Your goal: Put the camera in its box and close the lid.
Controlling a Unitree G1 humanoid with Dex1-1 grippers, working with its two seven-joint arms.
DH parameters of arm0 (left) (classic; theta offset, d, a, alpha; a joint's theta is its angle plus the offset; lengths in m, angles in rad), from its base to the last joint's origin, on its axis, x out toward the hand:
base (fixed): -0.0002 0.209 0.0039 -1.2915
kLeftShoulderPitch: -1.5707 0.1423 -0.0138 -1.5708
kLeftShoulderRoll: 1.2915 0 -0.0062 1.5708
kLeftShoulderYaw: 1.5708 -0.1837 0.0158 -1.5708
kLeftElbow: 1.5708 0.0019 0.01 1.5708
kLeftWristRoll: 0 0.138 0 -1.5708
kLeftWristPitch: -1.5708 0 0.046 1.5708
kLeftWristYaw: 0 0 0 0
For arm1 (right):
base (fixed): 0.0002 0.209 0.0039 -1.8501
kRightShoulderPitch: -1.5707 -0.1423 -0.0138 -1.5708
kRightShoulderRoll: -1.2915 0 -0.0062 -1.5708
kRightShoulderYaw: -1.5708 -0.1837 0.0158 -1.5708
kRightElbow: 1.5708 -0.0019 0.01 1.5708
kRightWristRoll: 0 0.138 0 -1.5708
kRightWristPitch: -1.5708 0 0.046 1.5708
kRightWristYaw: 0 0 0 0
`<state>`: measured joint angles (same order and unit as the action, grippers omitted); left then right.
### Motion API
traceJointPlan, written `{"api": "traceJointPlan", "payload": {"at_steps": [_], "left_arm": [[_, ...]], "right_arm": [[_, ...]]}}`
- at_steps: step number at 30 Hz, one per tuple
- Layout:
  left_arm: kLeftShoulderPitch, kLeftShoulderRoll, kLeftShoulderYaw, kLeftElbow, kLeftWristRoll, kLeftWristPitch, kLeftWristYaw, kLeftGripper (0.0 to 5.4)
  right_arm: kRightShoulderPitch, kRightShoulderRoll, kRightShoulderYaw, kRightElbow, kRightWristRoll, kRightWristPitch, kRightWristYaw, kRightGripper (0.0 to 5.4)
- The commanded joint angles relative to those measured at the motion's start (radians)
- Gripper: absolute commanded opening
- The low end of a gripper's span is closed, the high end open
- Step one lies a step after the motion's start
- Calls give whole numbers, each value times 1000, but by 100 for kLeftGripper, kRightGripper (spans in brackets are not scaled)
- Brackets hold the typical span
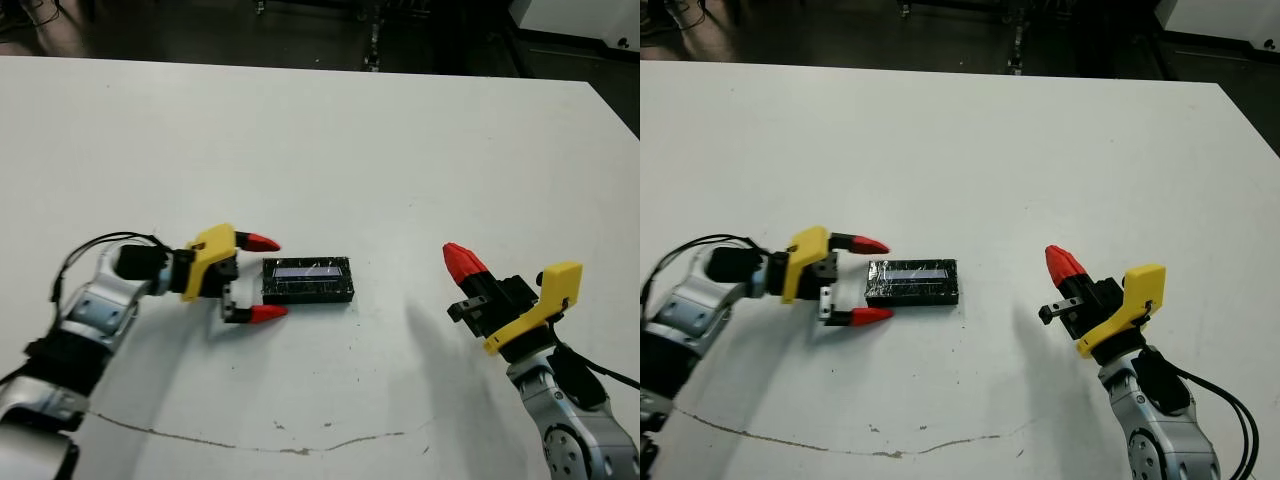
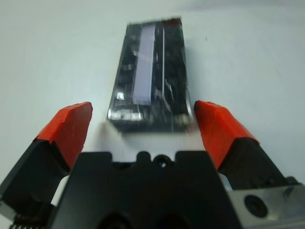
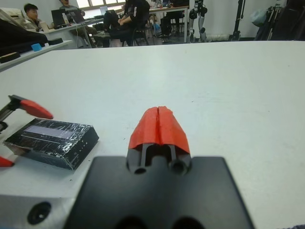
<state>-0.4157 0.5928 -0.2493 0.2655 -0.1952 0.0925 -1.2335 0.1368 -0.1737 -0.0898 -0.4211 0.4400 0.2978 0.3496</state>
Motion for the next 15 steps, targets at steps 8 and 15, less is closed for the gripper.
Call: {"api": "traceJointPlan", "payload": {"at_steps": [8, 15], "left_arm": [[75, 135, 54, -35, 3, 94, -21, 539], [58, 134, 199, -135, -63, 220, 125, 539]], "right_arm": [[6, -5, -1, 0, 0, 11, -11, 0], [5, -8, -1, -3, 8, 19, -11, 0]]}}
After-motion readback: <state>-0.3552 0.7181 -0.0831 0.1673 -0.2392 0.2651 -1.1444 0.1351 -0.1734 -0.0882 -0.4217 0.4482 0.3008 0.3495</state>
